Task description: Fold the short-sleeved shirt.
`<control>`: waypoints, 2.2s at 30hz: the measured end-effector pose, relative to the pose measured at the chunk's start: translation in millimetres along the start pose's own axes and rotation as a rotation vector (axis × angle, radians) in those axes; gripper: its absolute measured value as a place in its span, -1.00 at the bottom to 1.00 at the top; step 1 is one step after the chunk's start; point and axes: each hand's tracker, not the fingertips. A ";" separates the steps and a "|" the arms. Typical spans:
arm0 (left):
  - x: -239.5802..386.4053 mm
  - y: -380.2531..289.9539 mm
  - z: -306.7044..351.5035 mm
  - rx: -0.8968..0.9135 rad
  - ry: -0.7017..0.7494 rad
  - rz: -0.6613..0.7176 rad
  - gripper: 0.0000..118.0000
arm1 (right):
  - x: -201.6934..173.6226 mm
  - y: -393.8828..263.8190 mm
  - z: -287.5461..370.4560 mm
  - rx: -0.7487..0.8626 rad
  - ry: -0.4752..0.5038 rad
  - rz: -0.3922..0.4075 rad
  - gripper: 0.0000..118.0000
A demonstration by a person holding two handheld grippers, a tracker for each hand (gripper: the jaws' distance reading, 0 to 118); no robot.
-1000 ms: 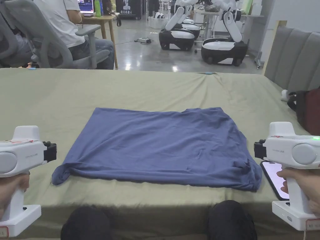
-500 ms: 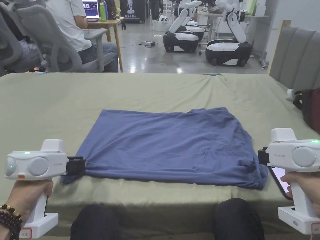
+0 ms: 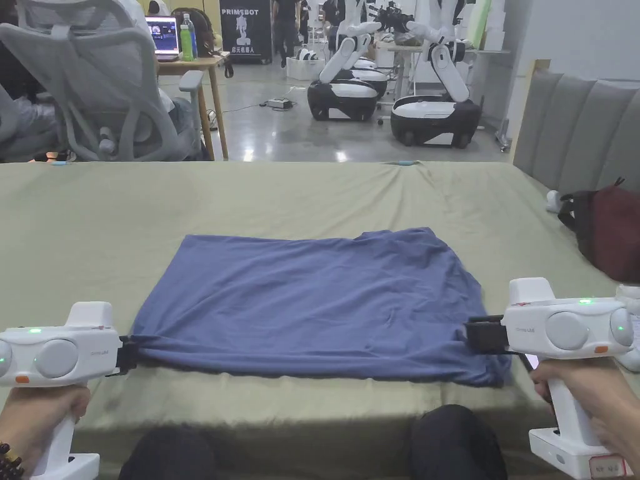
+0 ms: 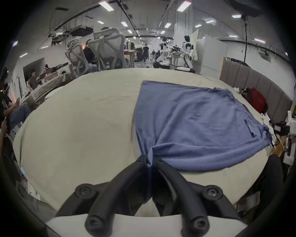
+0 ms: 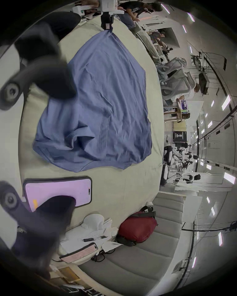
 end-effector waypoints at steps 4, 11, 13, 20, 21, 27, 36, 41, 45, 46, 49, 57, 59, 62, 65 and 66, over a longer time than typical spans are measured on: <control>-2.2 3.4 2.3 0.009 -0.007 0.000 -0.94 | 2.3 -9.9 -9.3 -0.044 -0.026 0.006 0.58; -6.8 2.4 -3.3 0.001 -0.010 -0.008 -0.94 | 0.8 -25.3 -29.1 -0.160 0.038 0.035 -0.97; -8.6 3.7 -5.7 -0.004 -0.009 -0.012 -0.94 | -0.4 -20.0 -23.9 -0.135 0.023 0.031 -0.97; -13.4 68.3 -1.5 0.083 -0.028 -0.019 -0.94 | 7.6 59.4 -9.6 0.036 0.020 0.028 -0.97; -13.3 84.7 -5.6 0.099 -0.022 -0.022 -0.94 | 8.5 77.9 -13.5 0.048 0.008 0.034 -0.97; -6.8 164.1 -65.5 0.107 -0.009 -0.046 -0.93 | 10.7 157.1 -65.7 0.066 -0.026 0.010 -0.97; 2.5 170.2 -210.1 -0.126 0.031 -0.073 -0.93 | 8.5 158.3 -195.3 -0.102 -0.070 -0.004 -0.97; 0.7 156.8 -217.9 -0.090 0.028 -0.005 -0.72 | 7.9 146.1 -211.9 -0.131 -0.072 -0.004 -0.87; -1.9 162.5 -197.6 -0.049 0.092 -0.030 0.95 | 5.2 150.7 -186.6 -0.066 -0.119 0.010 1.00; -2.4 163.3 -182.6 0.026 0.062 -0.027 0.84 | 2.0 148.2 -169.9 -0.008 -0.111 -0.004 0.92; -3.1 156.4 -152.5 0.021 0.080 0.004 0.84 | -6.2 140.0 -129.4 0.005 -0.104 -0.011 0.84; 4.4 97.5 -62.9 0.095 0.046 0.016 -1.00 | -10.2 87.2 -76.1 0.019 -0.117 -0.018 -1.00; 2.0 91.4 -52.2 0.096 0.035 0.007 -1.00 | -7.3 82.1 -68.5 0.025 -0.099 -0.006 -1.00; -2.9 91.5 -53.7 0.093 0.029 0.011 -1.00 | -4.2 80.2 -64.2 0.028 -0.098 -0.006 -1.00; -6.4 98.6 -64.6 0.085 0.012 0.021 -0.80 | -1.9 80.2 -65.7 0.039 -0.089 -0.011 -1.00; -7.7 101.7 -71.3 0.067 -0.010 0.028 -0.10 | -1.1 80.4 -68.2 0.039 -0.085 -0.014 -1.00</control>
